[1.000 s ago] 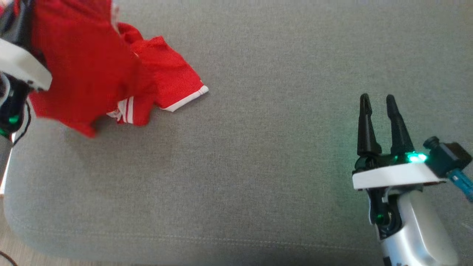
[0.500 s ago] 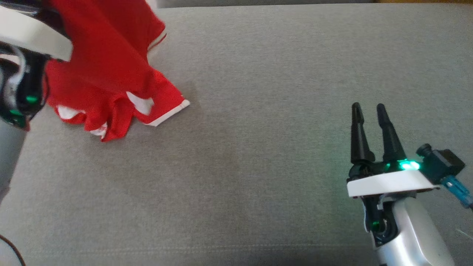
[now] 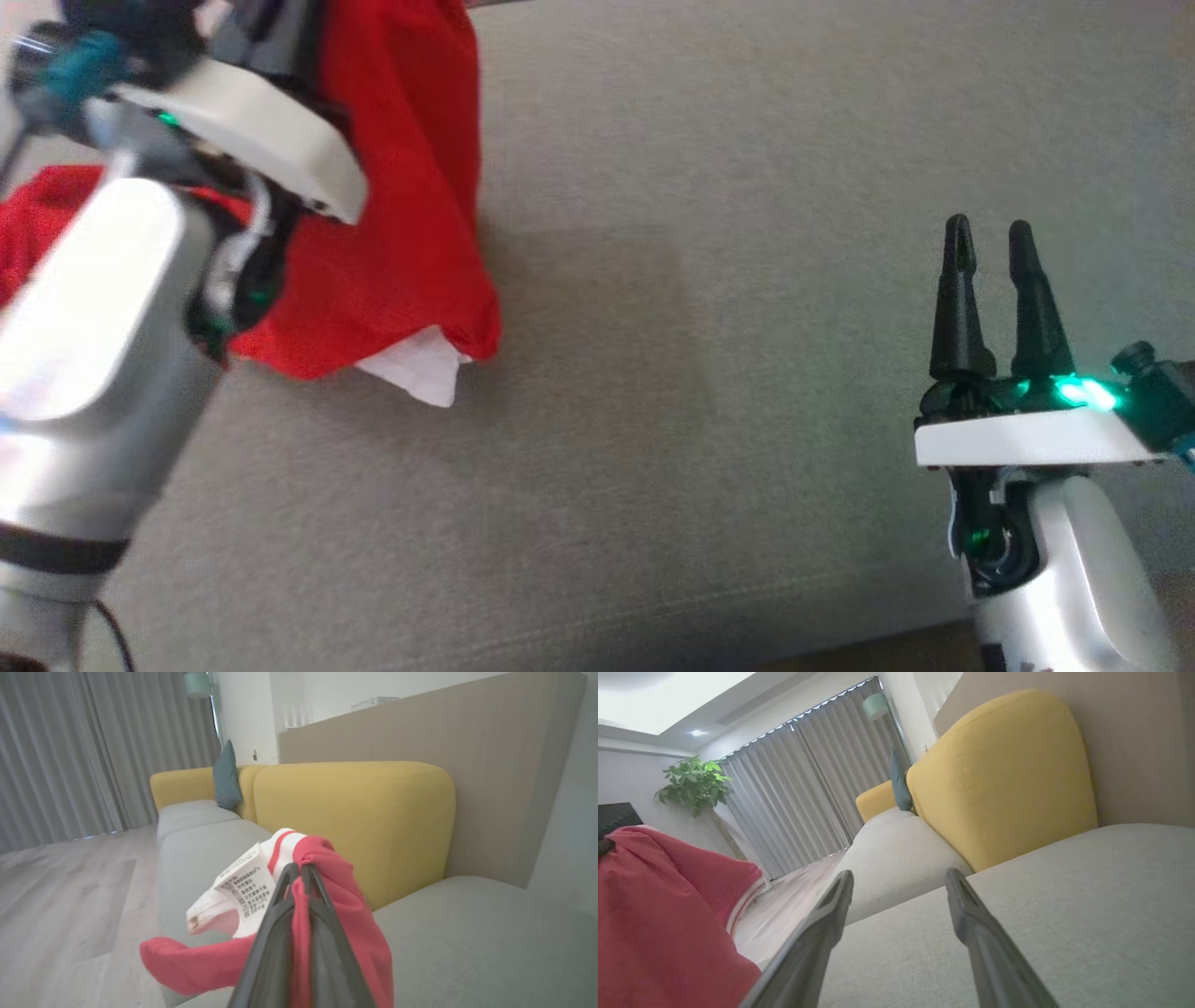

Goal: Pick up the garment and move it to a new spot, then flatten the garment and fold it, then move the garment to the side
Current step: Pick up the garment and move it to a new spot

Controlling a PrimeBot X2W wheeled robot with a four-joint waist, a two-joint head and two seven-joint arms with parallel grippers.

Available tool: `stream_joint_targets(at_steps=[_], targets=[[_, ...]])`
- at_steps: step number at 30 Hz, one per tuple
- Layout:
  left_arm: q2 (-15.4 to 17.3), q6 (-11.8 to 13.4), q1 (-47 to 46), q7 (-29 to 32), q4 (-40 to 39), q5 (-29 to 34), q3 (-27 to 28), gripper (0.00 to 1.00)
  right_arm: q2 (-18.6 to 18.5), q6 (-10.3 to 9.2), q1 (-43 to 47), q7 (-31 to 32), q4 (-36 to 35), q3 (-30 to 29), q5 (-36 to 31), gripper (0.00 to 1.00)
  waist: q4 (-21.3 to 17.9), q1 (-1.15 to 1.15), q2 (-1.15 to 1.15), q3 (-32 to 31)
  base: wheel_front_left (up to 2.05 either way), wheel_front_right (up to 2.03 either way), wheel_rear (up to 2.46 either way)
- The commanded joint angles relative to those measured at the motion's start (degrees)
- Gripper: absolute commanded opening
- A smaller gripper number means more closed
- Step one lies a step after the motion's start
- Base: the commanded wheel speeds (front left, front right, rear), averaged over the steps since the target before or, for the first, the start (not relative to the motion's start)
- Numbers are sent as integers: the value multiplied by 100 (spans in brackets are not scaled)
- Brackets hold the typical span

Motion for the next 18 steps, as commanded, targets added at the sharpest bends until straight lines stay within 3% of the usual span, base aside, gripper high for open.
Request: stream_joint_targets(at_steps=[1, 4, 8, 9, 10, 14, 18], targets=[[110, 28, -309, -25, -80, 72, 209, 0, -25, 44, -231, -62, -248, 110, 59, 100, -285, 0, 0, 159, 0, 0, 0], [-225, 51, -336, -99, 202, 72, 72, 0, -25, 44, -263, -62, -373, 112, 111, 100, -594, 0, 0, 267, 0, 0, 0], [-913, 51, -446, -315, 827, 15, -114, 0, -25, 44, -257, -62, -547, 158, 163, 100, -1039, 0, 0, 381, 0, 0, 0], [-1066, 59, -479, -387, 954, 11, -143, 74, -25, 44, -245, -62, -565, 157, 174, 100, -1104, 0, 0, 396, 0, 0, 0], [-1210, 38, -509, -429, 1080, 3, -190, 100, -25, 44, -233, -62, -576, 155, 182, 100, -1158, 0, 0, 408, 0, 0, 0], [-1601, -74, -645, -680, 1450, 4, -298, 100, -25, 44, -185, -62, -606, 130, 200, 100, -1255, 0, 0, 416, 0, 0, 0], [-1672, -159, -701, -891, 1630, -13, -236, 100, -25, 44, -119, -62, -618, 49, 175, 100, -1146, 0, 0, 367, 0, 0, 0]])
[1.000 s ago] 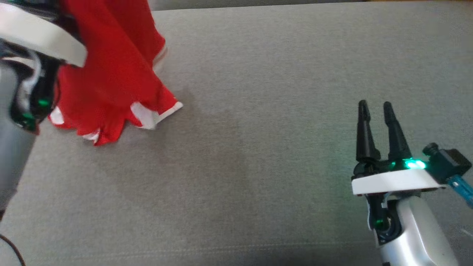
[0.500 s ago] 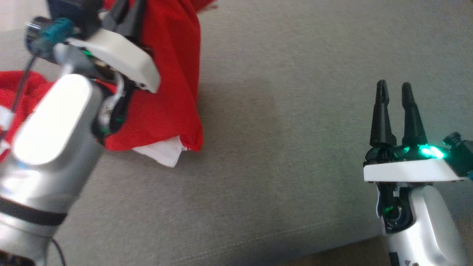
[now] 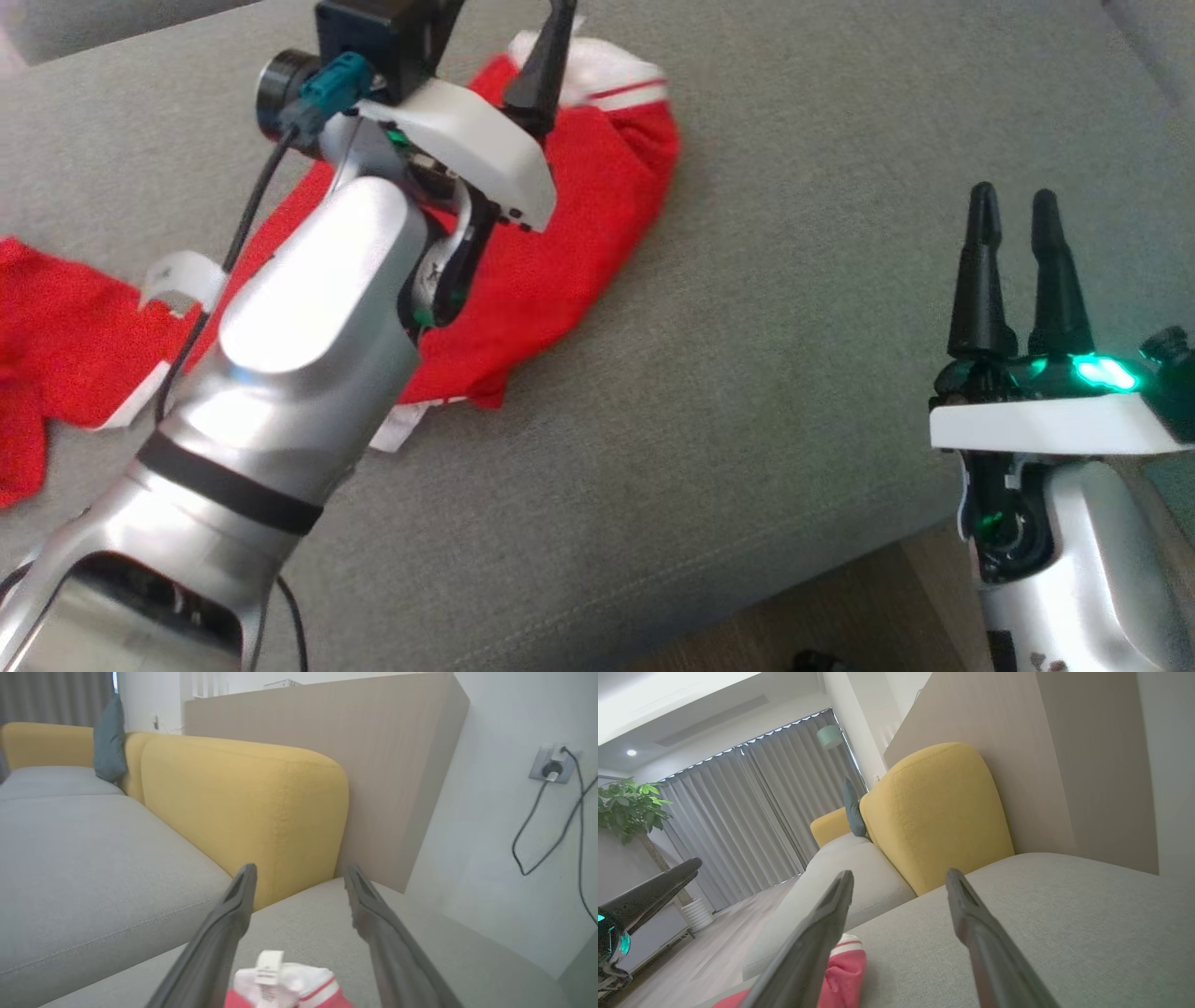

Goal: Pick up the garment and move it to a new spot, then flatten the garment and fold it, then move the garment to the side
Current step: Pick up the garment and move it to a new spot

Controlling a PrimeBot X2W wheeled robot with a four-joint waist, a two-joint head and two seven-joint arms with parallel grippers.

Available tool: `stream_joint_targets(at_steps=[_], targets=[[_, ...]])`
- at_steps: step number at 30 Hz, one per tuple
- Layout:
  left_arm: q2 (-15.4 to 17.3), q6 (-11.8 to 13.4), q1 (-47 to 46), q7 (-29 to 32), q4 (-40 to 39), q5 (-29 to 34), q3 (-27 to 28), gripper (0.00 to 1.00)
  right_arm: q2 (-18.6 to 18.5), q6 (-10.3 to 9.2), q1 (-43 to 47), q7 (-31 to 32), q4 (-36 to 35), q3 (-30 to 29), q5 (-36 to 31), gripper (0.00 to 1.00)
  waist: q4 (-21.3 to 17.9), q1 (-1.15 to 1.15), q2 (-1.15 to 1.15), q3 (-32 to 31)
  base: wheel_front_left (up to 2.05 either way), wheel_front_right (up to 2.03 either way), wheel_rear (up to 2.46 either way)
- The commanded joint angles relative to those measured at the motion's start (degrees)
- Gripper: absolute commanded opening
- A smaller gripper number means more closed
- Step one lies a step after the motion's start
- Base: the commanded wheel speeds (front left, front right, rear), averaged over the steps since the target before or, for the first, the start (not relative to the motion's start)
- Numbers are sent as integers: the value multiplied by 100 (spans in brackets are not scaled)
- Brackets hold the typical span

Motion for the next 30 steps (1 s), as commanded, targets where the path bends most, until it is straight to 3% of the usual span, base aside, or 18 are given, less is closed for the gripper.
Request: stream_joint_targets(at_steps=[1, 10, 17, 24, 30], targets=[[187, -46, -276, -104, -66, -47, 266, 100, -26, 44, -21, -61, -227, 82, -6, 100, 137, 0, 0, -59, 0, 0, 0], [699, -51, 81, -291, -227, 34, 673, 100, -26, 44, 104, -61, -122, -2, -210, 100, 850, 0, 0, -325, 0, 0, 0], [1105, 10, 1273, -310, -952, 222, 1102, 100, -26, 44, 248, -61, 77, -143, -491, 100, 1619, 0, 0, -670, 0, 0, 0], [1034, 133, 2889, -312, -1757, 504, 1560, 100, -26, 44, 412, -61, 360, -139, -773, 100, 2203, 0, 0, -939, 0, 0, 0], [614, 66, 3891, -312, -2127, 857, 1998, 100, -26, 44, 506, -61, 527, 23, -813, 100, 2419, 0, 0, -1034, 0, 0, 0]])
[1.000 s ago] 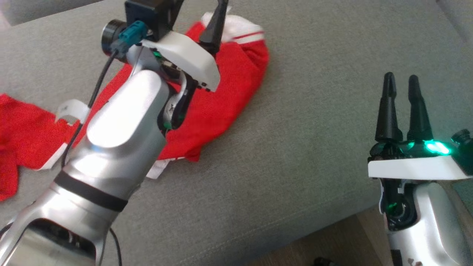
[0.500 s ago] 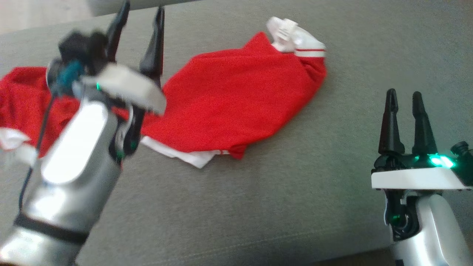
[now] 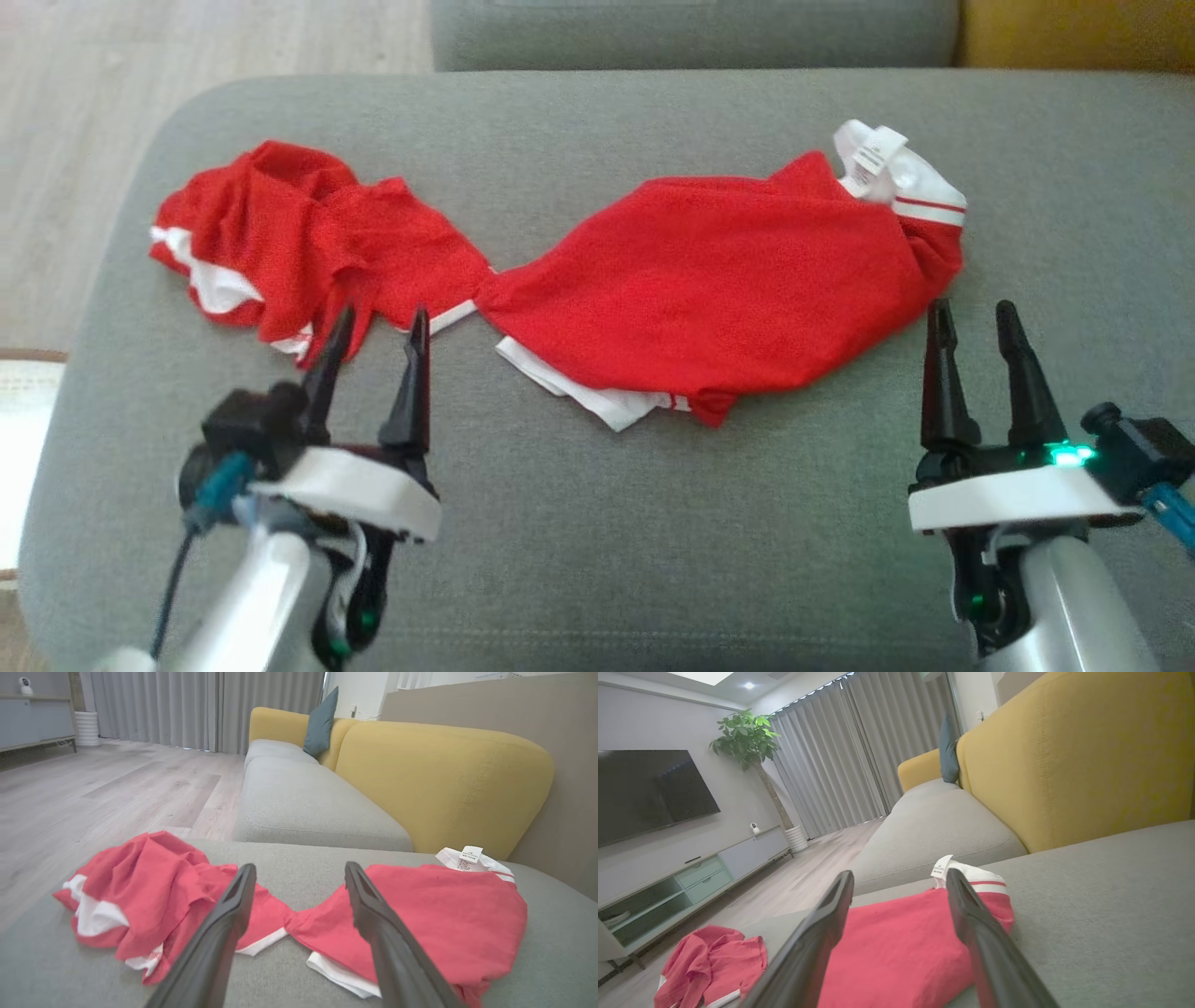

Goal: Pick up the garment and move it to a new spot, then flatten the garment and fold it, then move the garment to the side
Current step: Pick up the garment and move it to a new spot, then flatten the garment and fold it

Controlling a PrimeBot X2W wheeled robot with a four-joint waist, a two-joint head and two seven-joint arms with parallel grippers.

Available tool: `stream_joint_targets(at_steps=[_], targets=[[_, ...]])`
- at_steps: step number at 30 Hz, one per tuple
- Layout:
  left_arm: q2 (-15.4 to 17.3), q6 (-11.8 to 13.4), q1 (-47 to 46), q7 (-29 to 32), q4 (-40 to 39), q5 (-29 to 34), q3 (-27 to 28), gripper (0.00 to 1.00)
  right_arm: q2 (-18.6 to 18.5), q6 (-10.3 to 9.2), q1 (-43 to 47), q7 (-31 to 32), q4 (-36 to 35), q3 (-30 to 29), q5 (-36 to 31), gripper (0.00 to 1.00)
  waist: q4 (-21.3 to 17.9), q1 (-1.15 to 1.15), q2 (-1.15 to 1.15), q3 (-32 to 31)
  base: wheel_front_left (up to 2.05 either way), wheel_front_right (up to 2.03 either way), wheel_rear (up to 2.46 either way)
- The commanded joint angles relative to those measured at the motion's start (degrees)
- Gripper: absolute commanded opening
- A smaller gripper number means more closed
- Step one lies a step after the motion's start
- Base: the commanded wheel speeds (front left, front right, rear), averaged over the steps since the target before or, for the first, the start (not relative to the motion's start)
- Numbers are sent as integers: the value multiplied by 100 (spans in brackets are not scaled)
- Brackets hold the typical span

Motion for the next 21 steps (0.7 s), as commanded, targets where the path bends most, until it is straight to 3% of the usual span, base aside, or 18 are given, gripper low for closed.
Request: stream_joint_targets(at_steps=[1, 14, 21], targets=[[13, -35, -192, -69, -240, 93, 303, 100, -29, 44, -77, -61, -155, 154, -16, 100, 74, 0, 0, -50, 0, 0, 0], [-573, -605, 57, -70, -255, 697, 920, 100, -29, 44, -164, -61, -109, 434, -80, 100, 259, 0, 0, 28, 0, 0, 0], [-767, -824, 57, -70, -107, 827, 1044, 100, -29, 44, -462, -17, 51, 925, -431, 100, 552, 0, 0, 127, 0, 0, 0]])
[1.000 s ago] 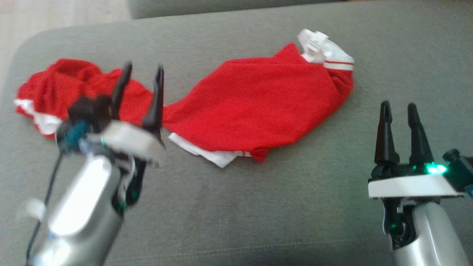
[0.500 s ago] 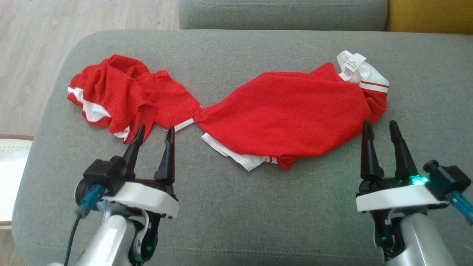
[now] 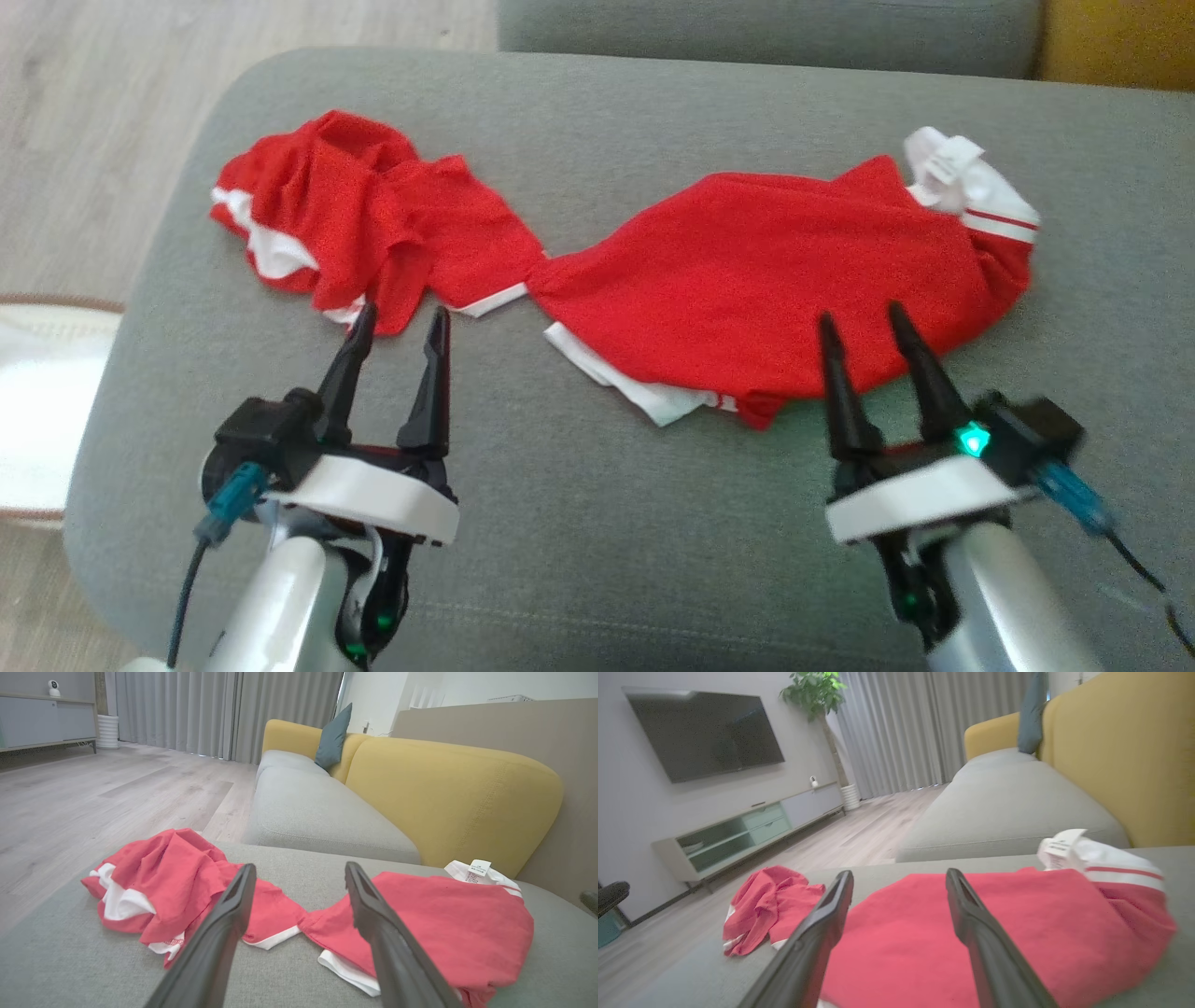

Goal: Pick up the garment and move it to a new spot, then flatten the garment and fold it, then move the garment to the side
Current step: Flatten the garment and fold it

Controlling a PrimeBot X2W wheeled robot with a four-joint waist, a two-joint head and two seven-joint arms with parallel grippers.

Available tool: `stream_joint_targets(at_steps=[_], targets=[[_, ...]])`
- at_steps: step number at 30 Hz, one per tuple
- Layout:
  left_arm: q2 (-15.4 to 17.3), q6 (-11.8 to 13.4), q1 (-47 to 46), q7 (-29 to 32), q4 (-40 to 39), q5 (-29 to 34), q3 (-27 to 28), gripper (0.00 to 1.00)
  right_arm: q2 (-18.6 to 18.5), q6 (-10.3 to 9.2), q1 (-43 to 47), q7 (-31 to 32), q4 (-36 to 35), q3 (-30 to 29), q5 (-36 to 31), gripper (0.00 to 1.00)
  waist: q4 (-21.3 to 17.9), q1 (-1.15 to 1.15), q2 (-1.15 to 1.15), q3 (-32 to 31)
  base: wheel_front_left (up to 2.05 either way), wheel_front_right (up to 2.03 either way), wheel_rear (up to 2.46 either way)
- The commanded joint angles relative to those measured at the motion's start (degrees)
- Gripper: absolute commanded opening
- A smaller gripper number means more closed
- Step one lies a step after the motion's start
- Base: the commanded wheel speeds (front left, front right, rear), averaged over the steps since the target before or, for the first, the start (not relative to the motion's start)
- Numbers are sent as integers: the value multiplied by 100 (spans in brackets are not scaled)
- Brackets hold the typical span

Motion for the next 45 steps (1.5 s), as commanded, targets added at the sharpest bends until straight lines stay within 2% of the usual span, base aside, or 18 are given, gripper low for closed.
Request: stream_joint_targets(at_steps=[1, 12, 17, 21, 31, 38, 39, 40, 45], targets=[[-2, -48, -209, -70, -141, 59, 219, 100, -23, 44, -391, 38, -132, 218, -96, 100, 150, 0, 0, 65, 0, 0, 0], [-273, -313, -408, -70, 75, 85, 218, 100, -23, 44, -1811, 1316, 1071, 1130, -797, 100, 1217, 0, 0, 434, 0, 0, 0], [-306, -346, -428, -70, 105, 18, 215, 100, -23, 44, -2398, 1792, 1902, 1139, -1021, 100, 1600, 0, 0, 616, 0, 0, 0], [-312, -333, -471, -70, 95, -119, 131, 100, -23, 44, -2782, 2041, 2576, 1080, -1468, 100, 1840, 0, 0, 753, 0, 0, 0], [-314, -202, -542, -70, 31, -346, -39, 100, -23, 44, -3207, 1948, 3565, 760, -2109, 100, 2072, 0, 0, 960, 0, 0, 0], [-314, -161, -564, -70, 24, -412, -107, 100, -23, 44, -3316, 1831, 3845, 467, -2029, 100, 2113, 0, 0, 1054, 0, 0, 0], [-314, -157, -568, -70, 26, -415, -103, 100, -23, 44, -3331, 1834, 3883, 474, -2047, 47, 2107, 0, 0, 1063, 0, 0, 0], [-314, -152, -572, -70, 28, -418, -102, 100, -23, 44, -3341, 1842, 3926, 483, -2071, 0, 2101, 0, 0, 1071, 0, 0, 0], [-314, -134, -583, -70, 45, -422, -105, 100, -23, 44, -3377, 1753, 4017, 530, -2127, 0, 2047, 0, 0, 1058, 0, 0, 0]])
